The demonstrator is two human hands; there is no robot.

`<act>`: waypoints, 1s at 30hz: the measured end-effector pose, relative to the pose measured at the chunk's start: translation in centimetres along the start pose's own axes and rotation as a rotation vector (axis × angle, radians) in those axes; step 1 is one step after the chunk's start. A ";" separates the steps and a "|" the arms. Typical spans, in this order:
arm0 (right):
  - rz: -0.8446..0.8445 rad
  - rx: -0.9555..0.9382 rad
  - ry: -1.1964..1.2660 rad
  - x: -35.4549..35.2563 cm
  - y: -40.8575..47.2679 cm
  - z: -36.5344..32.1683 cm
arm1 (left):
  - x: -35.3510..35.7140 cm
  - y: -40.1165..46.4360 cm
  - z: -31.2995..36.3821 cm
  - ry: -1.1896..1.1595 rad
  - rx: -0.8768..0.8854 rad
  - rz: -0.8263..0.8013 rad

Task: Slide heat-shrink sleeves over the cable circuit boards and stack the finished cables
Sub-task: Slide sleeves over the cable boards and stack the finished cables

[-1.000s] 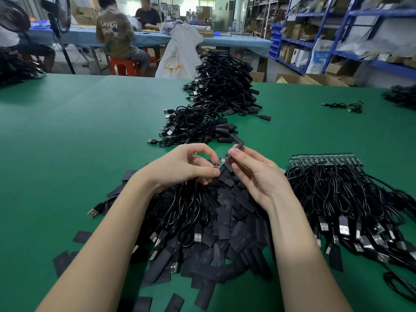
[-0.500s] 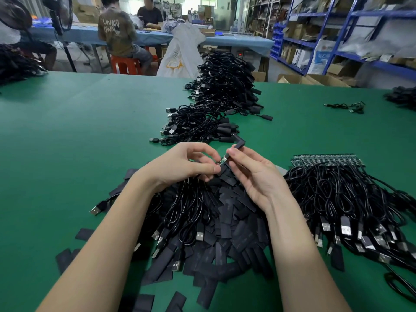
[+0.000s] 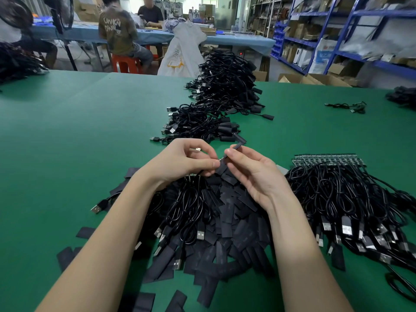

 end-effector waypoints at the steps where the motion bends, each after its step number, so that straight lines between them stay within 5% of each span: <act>1: 0.003 -0.008 -0.019 0.1 0.1 0.0 | 0.0 0.0 0.1 0.004 0.009 0.009; 30: 0.108 0.002 0.059 0.3 0.2 1.2 | -0.7 0.2 0.2 0.185 0.055 0.085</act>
Point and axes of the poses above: each hand's wrist, its own y-axis towards the middle knuckle, its own x-axis out of the palm, z = x × y, the point moved 7 cm from there along y, towards the middle knuckle, and after that the axes turned 9 degrees about -z, right-handed, at the moved point
